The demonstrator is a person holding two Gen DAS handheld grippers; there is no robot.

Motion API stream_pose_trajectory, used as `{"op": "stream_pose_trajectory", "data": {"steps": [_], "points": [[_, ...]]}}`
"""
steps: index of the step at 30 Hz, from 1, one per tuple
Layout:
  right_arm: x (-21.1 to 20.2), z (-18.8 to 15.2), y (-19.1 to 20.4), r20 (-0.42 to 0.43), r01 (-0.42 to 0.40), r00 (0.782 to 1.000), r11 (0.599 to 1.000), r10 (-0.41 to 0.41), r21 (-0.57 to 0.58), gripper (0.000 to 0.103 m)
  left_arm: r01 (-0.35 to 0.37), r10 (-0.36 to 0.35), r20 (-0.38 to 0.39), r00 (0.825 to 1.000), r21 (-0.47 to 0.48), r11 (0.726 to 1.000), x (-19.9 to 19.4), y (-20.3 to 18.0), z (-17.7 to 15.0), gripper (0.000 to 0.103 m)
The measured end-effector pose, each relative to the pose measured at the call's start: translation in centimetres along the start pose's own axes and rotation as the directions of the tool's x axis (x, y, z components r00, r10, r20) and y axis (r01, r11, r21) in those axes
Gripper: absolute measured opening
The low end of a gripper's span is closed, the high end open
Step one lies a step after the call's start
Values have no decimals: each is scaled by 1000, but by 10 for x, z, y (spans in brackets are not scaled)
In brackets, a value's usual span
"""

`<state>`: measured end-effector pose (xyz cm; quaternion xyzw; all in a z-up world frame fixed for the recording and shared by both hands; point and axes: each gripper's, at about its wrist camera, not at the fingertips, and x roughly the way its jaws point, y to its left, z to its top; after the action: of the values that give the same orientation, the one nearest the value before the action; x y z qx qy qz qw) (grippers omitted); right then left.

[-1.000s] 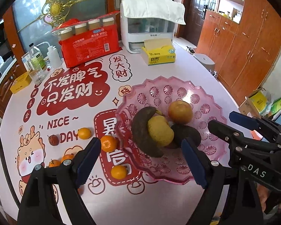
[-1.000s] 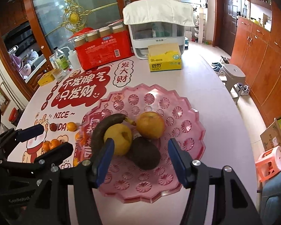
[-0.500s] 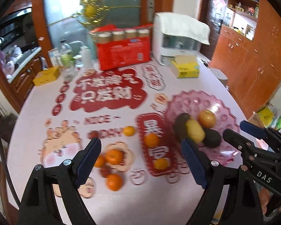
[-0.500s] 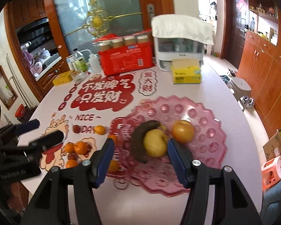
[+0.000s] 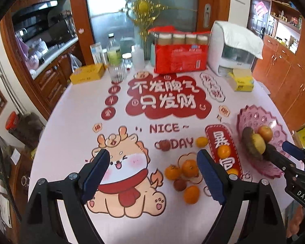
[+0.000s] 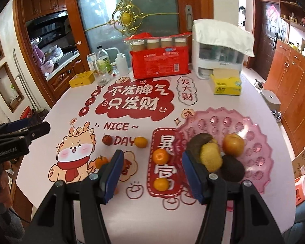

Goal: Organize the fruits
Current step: 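Withdraw both tools from the bowl toward the remaining mandarins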

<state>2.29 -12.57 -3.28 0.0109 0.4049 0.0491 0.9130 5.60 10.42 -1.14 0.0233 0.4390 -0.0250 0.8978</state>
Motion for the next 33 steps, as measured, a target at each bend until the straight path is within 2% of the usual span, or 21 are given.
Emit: {"op": "stream_pose_trajectory", "data": {"steps": [5, 11, 16, 17, 21, 28, 31, 33], "points": [[33, -6, 22, -63, -14, 998, 1000, 15, 14, 60, 63, -57, -96, 994, 52, 997, 43, 13, -12, 87], [83, -21, 41, -168, -29, 985, 999, 36, 46, 60, 138, -107, -198, 974, 150, 979, 106, 10, -32, 86], [121, -29, 52, -237, -41, 970, 997, 54, 59, 60, 208, -156, -264, 952, 185, 960, 144, 5, -42, 79], [126, -30, 54, -248, -43, 967, 997, 57, 64, 60, 221, -163, -282, 945, 188, 957, 151, 4, -44, 75], [151, -33, 59, -288, -51, 955, 996, 69, 70, 60, 253, -181, -318, 931, 203, 946, 169, 3, -49, 70], [184, -34, 66, -352, -83, 931, 994, 102, 69, 59, 278, -201, -338, 920, 196, 940, 179, 6, -49, 70], [195, -36, 68, -373, -115, 918, 991, 135, 75, 53, 284, -208, -345, 915, 188, 940, 182, 5, -49, 70], [195, -34, 66, -369, -139, 915, 986, 163, 91, 45, 290, -214, -349, 912, 181, 940, 184, 4, -48, 70]]}}
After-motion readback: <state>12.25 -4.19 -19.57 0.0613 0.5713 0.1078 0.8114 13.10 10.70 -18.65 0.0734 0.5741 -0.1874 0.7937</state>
